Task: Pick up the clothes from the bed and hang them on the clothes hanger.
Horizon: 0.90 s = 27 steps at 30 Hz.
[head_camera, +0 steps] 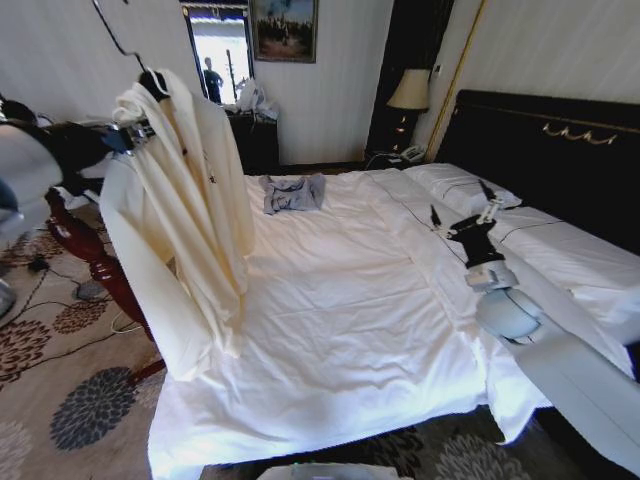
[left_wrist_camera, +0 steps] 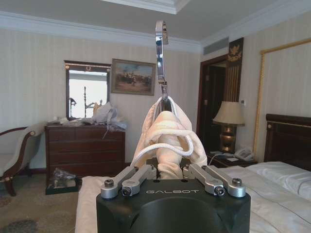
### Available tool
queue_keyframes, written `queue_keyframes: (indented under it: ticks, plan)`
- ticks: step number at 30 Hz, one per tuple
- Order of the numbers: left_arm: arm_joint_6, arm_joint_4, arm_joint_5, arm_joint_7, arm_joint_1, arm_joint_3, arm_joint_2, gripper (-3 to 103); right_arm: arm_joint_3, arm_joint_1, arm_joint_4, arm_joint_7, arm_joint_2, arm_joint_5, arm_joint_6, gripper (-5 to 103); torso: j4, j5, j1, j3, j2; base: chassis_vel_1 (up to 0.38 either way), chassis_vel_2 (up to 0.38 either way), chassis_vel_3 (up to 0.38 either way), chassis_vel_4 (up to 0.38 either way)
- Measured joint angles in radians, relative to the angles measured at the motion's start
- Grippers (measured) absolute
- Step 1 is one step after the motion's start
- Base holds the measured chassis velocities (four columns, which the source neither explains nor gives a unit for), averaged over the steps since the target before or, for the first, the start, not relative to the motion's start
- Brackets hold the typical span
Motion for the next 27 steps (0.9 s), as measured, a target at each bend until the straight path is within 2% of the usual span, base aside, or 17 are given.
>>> queue_keyframes:
  ticks: [5, 12, 16, 19, 20, 23, 25, 26, 27]
  plan:
    - [0.056, 0.018, -0.072, -0.036, -0.001, -0.069, 0.008, 18, 0.012, -0.011, -0.015, -0.001, 0.009, -0.018, 0.006, 100, 0.0003, 0.0001, 0.0, 0.0, 0.0, 0.0, 0.0, 0.0, 0.0]
    - [0.108, 0.05, -0.092, -0.056, -0.002, -0.112, 0.007, 18, 0.012, 0.019, -0.042, -0.001, 0.021, -0.014, 0.009, 100, 0.0004, 0.0001, 0.0, 0.0, 0.0, 0.0, 0.0, 0.0, 0.0]
    - [0.12, 0.062, -0.07, -0.057, 0.003, -0.125, -0.009, 18, 0.011, 0.027, -0.054, 0.0, 0.03, -0.011, 0.009, 100, 0.0003, 0.0, 0.0, 0.0, 0.0, 0.0, 0.0, 0.0, 0.0]
    - [0.122, 0.094, 0.026, -0.07, 0.051, -0.158, -0.074, 18, 0.006, 0.036, -0.075, 0.002, 0.046, -0.009, 0.011, 100, 0.0001, -0.0001, 0.0, 0.0, 0.0, 0.0, 0.0, 0.0, 0.0]
    - [0.122, 0.094, 0.026, -0.07, 0.051, -0.158, -0.074, 18, 0.006, 0.036, -0.075, 0.002, 0.046, -0.009, 0.011, 100, 0.0001, -0.0001, 0.0, 0.0, 0.0, 0.0, 0.0, 0.0, 0.0]
    - [0.123, 0.11, 0.057, -0.117, 0.113, -0.239, -0.146, 18, 0.01, 0.038, -0.085, 0.004, 0.049, -0.007, 0.011, 100, 0.0001, -0.0002, 0.0, 0.0, 0.0, 0.0, 0.0, 0.0, 0.0]
    - [0.129, 0.097, 0.063, -0.131, 0.203, -0.379, -0.181, 18, 0.01, 0.043, -0.09, 0.004, 0.049, -0.005, 0.011, 100, -0.0003, -0.0006, 0.0, 0.0, 0.0, 0.0, 0.0, 0.0, 0.0]
    - [0.129, 0.097, 0.063, -0.131, 0.203, -0.379, -0.181, 18, 0.01, 0.043, -0.09, 0.004, 0.049, -0.005, 0.011, 100, -0.0003, -0.0006, 0.0, 0.0, 0.0, 0.0, 0.0, 0.0, 0.0]
    - [0.132, 0.083, 0.071, -0.131, 0.271, -0.478, -0.2, 18, 0.003, 0.05, -0.094, 0.005, 0.049, -0.004, 0.011, 100, -0.0003, -0.0002, 0.0, 0.0, 0.0, 0.0, 0.0, 0.0, 0.0]
